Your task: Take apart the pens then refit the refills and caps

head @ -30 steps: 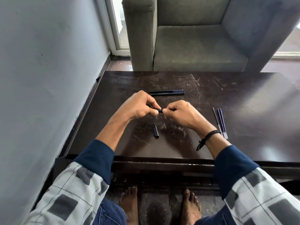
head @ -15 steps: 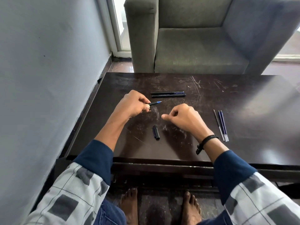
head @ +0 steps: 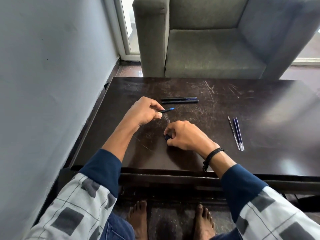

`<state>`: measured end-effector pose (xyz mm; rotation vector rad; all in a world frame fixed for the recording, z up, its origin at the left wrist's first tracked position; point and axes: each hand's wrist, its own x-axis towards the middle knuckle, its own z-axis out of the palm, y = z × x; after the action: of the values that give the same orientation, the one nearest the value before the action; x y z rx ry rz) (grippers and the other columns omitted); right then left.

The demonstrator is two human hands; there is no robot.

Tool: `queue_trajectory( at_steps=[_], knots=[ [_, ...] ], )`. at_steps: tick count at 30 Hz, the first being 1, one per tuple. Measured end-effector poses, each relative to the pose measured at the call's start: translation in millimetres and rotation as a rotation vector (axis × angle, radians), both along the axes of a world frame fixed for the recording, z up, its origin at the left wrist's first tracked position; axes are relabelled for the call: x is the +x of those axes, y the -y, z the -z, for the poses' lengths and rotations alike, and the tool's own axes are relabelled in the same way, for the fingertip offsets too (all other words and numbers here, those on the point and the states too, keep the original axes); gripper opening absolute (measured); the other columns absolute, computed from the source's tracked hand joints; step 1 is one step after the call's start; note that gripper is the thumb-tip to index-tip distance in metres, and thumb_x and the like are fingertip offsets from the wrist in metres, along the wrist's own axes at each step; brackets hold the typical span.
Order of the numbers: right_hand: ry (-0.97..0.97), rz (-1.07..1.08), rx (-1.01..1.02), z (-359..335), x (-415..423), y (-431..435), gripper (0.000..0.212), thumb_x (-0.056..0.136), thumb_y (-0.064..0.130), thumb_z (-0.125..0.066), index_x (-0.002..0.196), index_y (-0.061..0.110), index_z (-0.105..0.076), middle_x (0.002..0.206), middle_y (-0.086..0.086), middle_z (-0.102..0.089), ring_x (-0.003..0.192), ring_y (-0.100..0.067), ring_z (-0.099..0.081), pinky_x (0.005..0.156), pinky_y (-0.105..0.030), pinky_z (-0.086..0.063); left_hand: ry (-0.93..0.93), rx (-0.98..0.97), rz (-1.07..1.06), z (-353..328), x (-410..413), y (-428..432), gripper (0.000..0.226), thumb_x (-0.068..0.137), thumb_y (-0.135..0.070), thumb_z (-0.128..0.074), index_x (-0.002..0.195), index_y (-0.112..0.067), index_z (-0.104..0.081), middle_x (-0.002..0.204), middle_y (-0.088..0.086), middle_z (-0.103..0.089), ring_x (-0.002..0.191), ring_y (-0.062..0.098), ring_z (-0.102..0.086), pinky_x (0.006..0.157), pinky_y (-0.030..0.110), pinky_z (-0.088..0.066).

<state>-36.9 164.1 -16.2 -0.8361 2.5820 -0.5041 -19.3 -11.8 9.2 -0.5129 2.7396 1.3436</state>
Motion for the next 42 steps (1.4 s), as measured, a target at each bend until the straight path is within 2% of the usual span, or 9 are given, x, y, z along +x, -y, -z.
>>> queue_trajectory(
  at_steps=[3, 7, 10, 13, 16, 20, 30, 33, 42],
  knots=[
    [0.016, 0.193, -0.071, 2, -15, -10, 0.018, 0.076, 0.028, -0.078, 0.093, 0.029, -0.071, 0.088, 0.006, -0.072, 0.082, -0.017, -0.067, 0.074, -0.028, -0.053, 0.017, 0.006, 0.022, -3, 2, -2, 0.023, 0.087, -0.005, -0.078, 0.106, -0.018, -0.078, 0.086, 0.002, -0.074, 0.079, 0.011, -0.069, 0.069, 0.021, -0.048],
    [0.251, 0.607, -0.577, 1, -35, -29, 0.020, 0.070, 0.010, -0.085, 0.080, 0.017, -0.069, 0.077, -0.006, -0.074, 0.060, -0.018, -0.066, 0.057, -0.028, -0.052, 0.034, -0.004, 0.048, -7, 3, -3, 0.025, 0.089, -0.006, -0.077, 0.109, -0.022, -0.079, 0.083, 0.003, -0.074, 0.072, 0.010, -0.065, 0.062, 0.022, -0.041],
    [0.396, 0.776, -1.002, -9, -36, -35, 0.023, 0.078, -0.001, -0.083, 0.094, 0.004, -0.067, 0.090, -0.015, -0.073, 0.073, -0.021, -0.073, 0.066, -0.026, -0.060, 0.037, 0.021, 0.066, -9, 4, -4, 0.026, 0.090, -0.005, -0.074, 0.110, -0.021, -0.079, 0.081, 0.002, -0.074, 0.071, 0.009, -0.064, 0.063, 0.021, -0.043],
    [0.488, 0.860, -1.224, -12, -34, -34, 0.022, 0.083, -0.003, -0.078, 0.098, 0.006, -0.064, 0.109, -0.022, -0.072, 0.089, -0.027, -0.077, 0.072, -0.024, -0.060, 0.028, 0.058, 0.087, -7, 4, -6, 0.027, 0.090, -0.002, -0.074, 0.110, -0.020, -0.079, 0.080, 0.003, -0.076, 0.076, 0.013, -0.068, 0.082, 0.029, -0.056],
    [0.543, 0.899, -1.278, -8, -34, -28, 0.022, 0.084, -0.004, -0.076, 0.098, 0.006, -0.062, 0.110, -0.024, -0.072, 0.087, -0.026, -0.077, 0.075, -0.025, -0.060, 0.023, 0.093, 0.102, -5, 4, -8, 0.027, 0.089, -0.002, -0.074, 0.105, -0.023, -0.079, 0.081, 0.005, -0.078, 0.079, 0.017, -0.069, 0.095, 0.038, -0.056],
    [0.610, 0.883, -1.272, -8, -30, -24, 0.025, 0.084, -0.004, -0.076, 0.104, 0.001, -0.063, 0.106, -0.023, -0.074, 0.086, -0.026, -0.077, 0.075, -0.025, -0.061, 0.027, 0.134, 0.124, -5, 4, -10, 0.028, 0.090, 0.001, -0.073, 0.108, -0.019, -0.079, 0.086, 0.010, -0.078, 0.080, 0.017, -0.068, 0.093, 0.036, -0.057],
    [0.651, 0.845, -1.237, -8, -26, -24, 0.026, 0.083, -0.004, -0.078, 0.106, -0.003, -0.064, 0.102, -0.022, -0.075, 0.087, -0.027, -0.077, 0.071, -0.023, -0.060, 0.020, 0.116, 0.145, -4, 3, -10, 0.028, 0.084, 0.001, -0.078, 0.110, -0.010, -0.078, 0.081, 0.006, -0.074, 0.067, 0.006, -0.065, 0.057, 0.007, -0.048],
    [0.653, 0.839, -1.232, -8, -25, -23, 0.028, 0.083, -0.004, -0.078, 0.107, -0.003, -0.064, 0.101, -0.022, -0.075, 0.087, -0.028, -0.077, 0.072, -0.024, -0.061, 0.018, 0.137, 0.123, -3, 2, -9, 0.025, 0.083, 0.003, -0.078, 0.107, -0.004, -0.078, 0.077, 0.006, -0.076, 0.060, 0.000, -0.067, 0.059, 0.008, -0.049],
    [0.660, 0.830, -1.225, -8, -23, -21, 0.028, 0.081, -0.005, -0.078, 0.105, -0.005, -0.064, 0.102, -0.024, -0.074, 0.086, -0.030, -0.077, 0.073, -0.025, -0.062, 0.007, 0.176, 0.144, 2, 0, -7, 0.010, 0.085, -0.006, -0.080, 0.094, -0.006, -0.080, 0.079, 0.008, -0.079, 0.073, 0.014, -0.070, 0.083, 0.026, -0.057]
  ],
)
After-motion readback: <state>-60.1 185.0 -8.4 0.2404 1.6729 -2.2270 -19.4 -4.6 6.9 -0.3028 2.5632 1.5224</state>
